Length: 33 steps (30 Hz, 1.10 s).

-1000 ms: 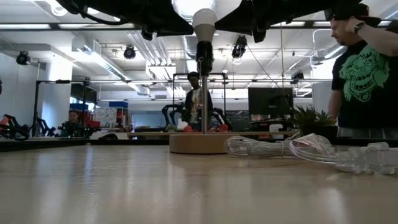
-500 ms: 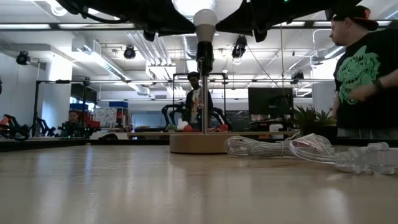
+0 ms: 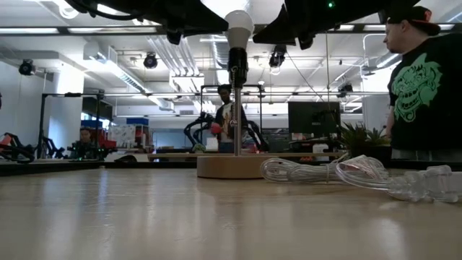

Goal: Screw lightbulb
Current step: Remove the lightbulb from the lamp

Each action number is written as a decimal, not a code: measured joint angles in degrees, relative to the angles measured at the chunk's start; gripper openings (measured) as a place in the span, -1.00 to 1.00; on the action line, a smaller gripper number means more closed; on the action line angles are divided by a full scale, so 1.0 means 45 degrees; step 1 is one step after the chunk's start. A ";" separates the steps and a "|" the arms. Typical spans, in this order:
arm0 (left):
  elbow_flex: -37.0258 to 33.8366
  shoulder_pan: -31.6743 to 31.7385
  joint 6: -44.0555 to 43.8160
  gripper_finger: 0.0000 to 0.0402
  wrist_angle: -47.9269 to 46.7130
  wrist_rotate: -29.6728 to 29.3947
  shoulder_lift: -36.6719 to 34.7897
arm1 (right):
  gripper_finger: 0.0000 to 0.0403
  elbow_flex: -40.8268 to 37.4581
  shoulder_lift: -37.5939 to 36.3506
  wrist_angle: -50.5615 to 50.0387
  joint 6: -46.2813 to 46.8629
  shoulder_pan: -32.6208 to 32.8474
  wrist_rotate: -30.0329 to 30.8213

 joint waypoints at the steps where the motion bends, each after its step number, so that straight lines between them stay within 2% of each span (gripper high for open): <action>1: 0.0000 -0.0042 -0.0065 -0.95 -0.0094 -0.0002 -0.0024 | -1.00 0.0000 -0.0030 -0.0070 0.0065 0.0004 -0.0004; 4: 0.0000 -0.0109 -0.0326 -0.99 -0.0565 -0.0317 -0.0160 | -1.00 0.0000 -0.0167 -0.0237 0.0217 0.0031 -0.0008; 8: 0.0000 -0.0126 -0.0634 -1.00 -0.1161 -0.1504 -0.0242 | -1.00 0.0000 -0.0392 -0.0668 0.0451 0.0102 -0.0010; 17: 0.0000 0.0008 -0.0402 -1.00 -0.0997 -0.2576 -0.0310 | -1.00 0.0000 -0.0481 -0.0525 0.0308 0.0779 -0.0151; 33: 0.0000 0.0168 0.0817 -1.00 0.0114 -0.2501 -0.0276 | -1.00 0.0000 -0.0481 0.0101 0.0316 0.0811 -0.0493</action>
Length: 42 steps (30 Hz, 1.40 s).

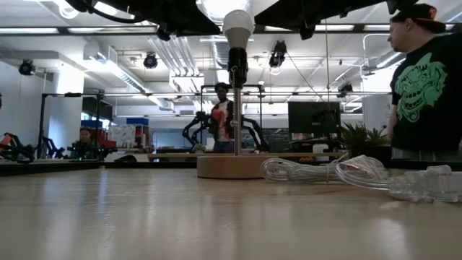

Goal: Screw lightbulb
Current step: Remove the lightbulb from the lamp

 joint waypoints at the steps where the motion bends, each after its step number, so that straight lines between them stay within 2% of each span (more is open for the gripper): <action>1: 0.0000 0.0008 0.0004 -1.00 -0.0004 -0.0004 0.0000 | -1.00 0.0000 0.0000 0.0006 0.0000 -0.0003 0.0003; 15: 0.0000 0.0026 0.0007 -1.00 0.0038 0.0101 0.0010 | -1.00 0.0000 0.0000 0.0134 -0.0005 -0.0058 0.0039; 20: 0.0000 0.0041 0.0084 -1.00 0.0320 0.0843 0.0010 | -1.00 0.0000 0.0001 0.0171 0.0001 -0.0325 0.0042; 28: 0.0000 0.0104 0.0125 -1.00 0.0424 0.0897 0.0010 | -1.00 0.0000 0.0281 0.0299 0.0014 -0.0527 0.0046; 42: 0.0000 0.0099 -0.0498 -1.00 0.0428 0.1825 0.0010 | -1.00 0.0000 0.0384 0.0302 -0.0170 -0.0835 0.0313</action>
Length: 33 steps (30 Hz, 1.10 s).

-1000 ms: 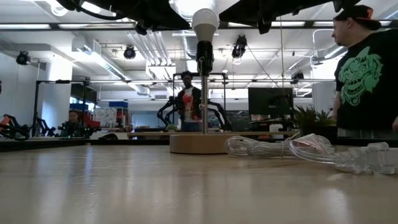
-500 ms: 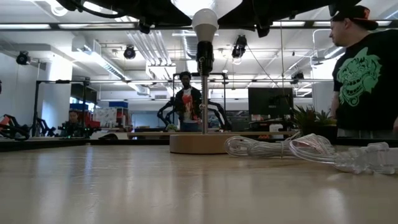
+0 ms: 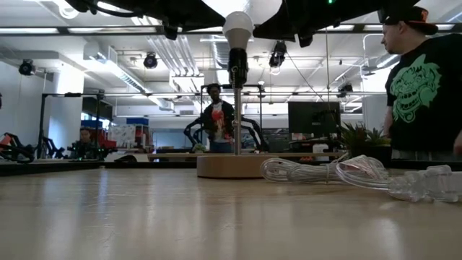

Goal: Screw lightbulb
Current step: Remove the lightbulb from the lamp

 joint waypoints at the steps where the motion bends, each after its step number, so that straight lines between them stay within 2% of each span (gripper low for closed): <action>1: 0.0000 -0.0006 -0.0108 -1.00 -0.0004 0.0032 0.0000 | -1.00 0.0000 0.0000 0.0001 -0.0053 0.0003 0.0090; 9: 0.0000 -0.0194 -0.0404 -1.00 -0.0045 0.0123 -0.0002 | -1.00 0.0000 -0.0017 -0.0078 -0.0322 -0.0053 0.0165; 16: 0.0000 -0.0581 0.0043 -1.00 -0.0700 -0.2115 -0.0277 | -1.00 -0.0005 -0.0326 -0.1085 0.0210 0.0065 0.0156; 24: 0.0000 -0.0402 0.0117 -1.00 -0.0792 -0.2046 -0.0131 | -1.00 -0.0005 -0.0393 -0.0887 0.0320 0.0223 -0.0822; 30: 0.0000 -0.0087 0.0293 -1.00 -0.0693 -0.1086 -0.0131 | -1.00 -0.0005 -0.0384 -0.0536 0.0265 0.0219 -0.1283; 33: 0.0000 0.0023 0.0297 -1.00 -0.0647 -0.1067 -0.0131 | -1.00 -0.0005 -0.0384 -0.0425 0.0253 0.0219 -0.1292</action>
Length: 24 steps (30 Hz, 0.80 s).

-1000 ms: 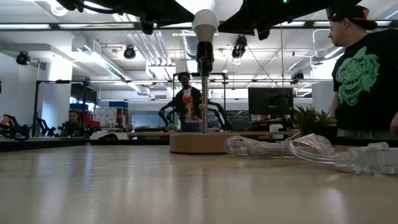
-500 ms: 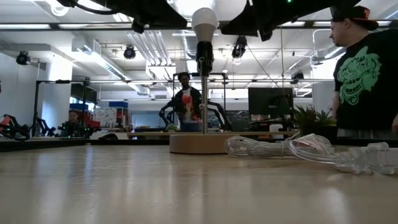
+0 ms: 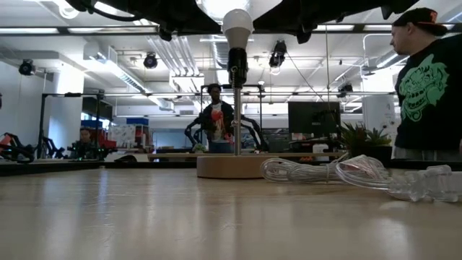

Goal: Screw lightbulb
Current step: Remove the lightbulb from the lamp

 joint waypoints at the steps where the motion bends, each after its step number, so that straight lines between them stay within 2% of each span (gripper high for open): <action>1: 0.0000 0.0025 0.0000 -1.00 0.0002 0.0000 0.0000 | -1.00 0.0000 0.0000 0.0012 -0.0072 0.0000 0.0000; 7: 0.0000 0.0107 0.0142 -1.00 0.0227 0.0463 0.0000 | -0.98 0.0000 0.0000 0.0012 -0.0253 -0.0016 0.0005; 15: 0.0000 0.0122 0.0141 -1.00 0.0342 0.0703 0.0000 | -0.73 0.0000 0.0005 0.0242 -0.0282 -0.0036 0.0117; 19: 0.0000 0.0126 0.0041 -1.00 0.0342 0.1467 -0.0005 | -0.62 -0.0004 0.0005 0.0279 -0.0282 -0.0159 0.0232; 24: 0.0000 0.0122 -0.0158 -1.00 0.0337 0.1776 -0.0005 | -0.55 -0.0005 0.0010 0.0356 -0.0278 -0.0253 0.0131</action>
